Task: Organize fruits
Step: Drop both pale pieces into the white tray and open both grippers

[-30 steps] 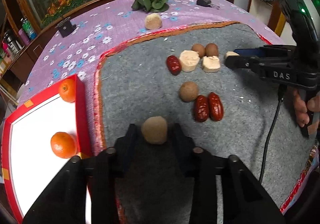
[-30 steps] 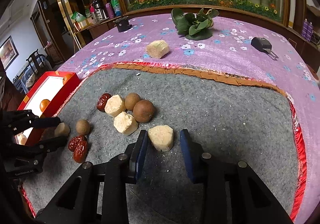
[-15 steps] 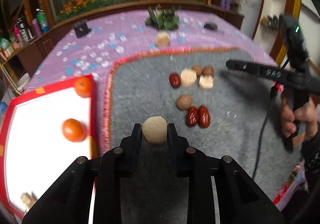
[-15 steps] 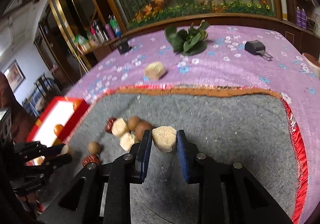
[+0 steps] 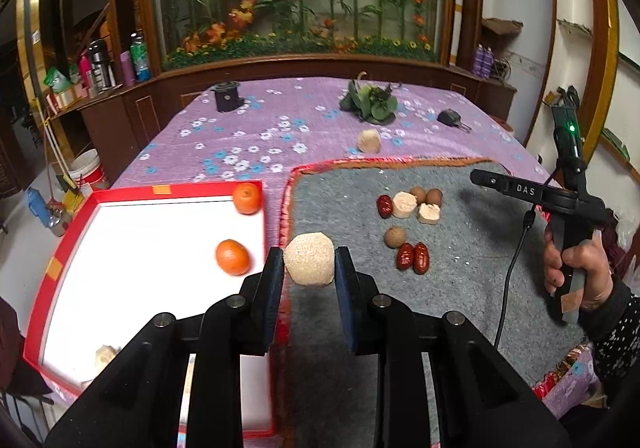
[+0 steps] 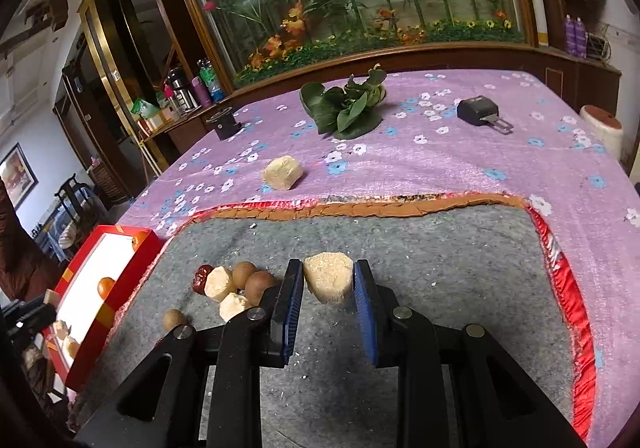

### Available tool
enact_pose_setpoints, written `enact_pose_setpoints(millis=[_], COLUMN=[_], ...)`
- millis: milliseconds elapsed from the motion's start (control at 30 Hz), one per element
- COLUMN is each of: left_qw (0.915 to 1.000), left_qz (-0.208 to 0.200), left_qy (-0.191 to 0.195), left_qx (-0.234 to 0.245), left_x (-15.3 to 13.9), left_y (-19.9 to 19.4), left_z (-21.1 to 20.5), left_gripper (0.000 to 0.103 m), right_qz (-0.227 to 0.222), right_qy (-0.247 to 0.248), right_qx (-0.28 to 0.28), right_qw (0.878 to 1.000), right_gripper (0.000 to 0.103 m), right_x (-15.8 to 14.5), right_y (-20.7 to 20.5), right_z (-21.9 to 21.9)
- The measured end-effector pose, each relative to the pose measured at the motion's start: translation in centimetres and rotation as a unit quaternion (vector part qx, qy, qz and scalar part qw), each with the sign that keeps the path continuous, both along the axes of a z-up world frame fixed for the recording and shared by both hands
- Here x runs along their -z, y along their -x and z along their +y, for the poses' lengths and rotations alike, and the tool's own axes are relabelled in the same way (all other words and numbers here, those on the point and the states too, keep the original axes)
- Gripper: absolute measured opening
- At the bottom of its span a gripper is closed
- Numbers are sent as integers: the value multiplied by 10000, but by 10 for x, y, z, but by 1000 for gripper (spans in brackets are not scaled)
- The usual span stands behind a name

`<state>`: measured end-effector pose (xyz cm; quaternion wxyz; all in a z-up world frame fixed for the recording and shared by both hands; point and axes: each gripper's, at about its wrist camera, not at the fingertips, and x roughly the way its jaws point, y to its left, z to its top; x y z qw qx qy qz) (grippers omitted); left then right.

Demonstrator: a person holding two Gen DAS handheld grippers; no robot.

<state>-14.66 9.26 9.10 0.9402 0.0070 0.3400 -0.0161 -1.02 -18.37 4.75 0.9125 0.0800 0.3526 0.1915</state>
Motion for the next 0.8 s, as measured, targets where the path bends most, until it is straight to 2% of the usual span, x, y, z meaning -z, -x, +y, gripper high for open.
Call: enact_pose_setpoints(millis=[200, 333, 567, 700, 800], left_qw=[9992, 9977, 9929, 9893, 9876], left_qz=[-149, -168, -111, -102, 22], left_qy=[-116, -22, 60, -104, -179], left_qx=[-360, -650, -1182, -1453, -1559], left_x=[-3, 0, 13, 19, 28], left_y=[15, 24, 34, 40, 39], left_z=[30, 57, 100, 118, 129], left_gripper=[23, 23, 23, 23, 23], right_qz=[-129, -172, -217, -180, -8], right_qy=[-226, -249, -177, 28, 208], right_qx=[-271, -873, -2141, -2673, -2903], right_qw=[9993, 9957, 9764, 9634, 9567], right_gripper=[26, 26, 26, 26, 26], right_x=[-18, -30, -40, -30, -15], right_y=[17, 34, 71, 92, 99], right_z=[24, 74, 183, 241, 266])
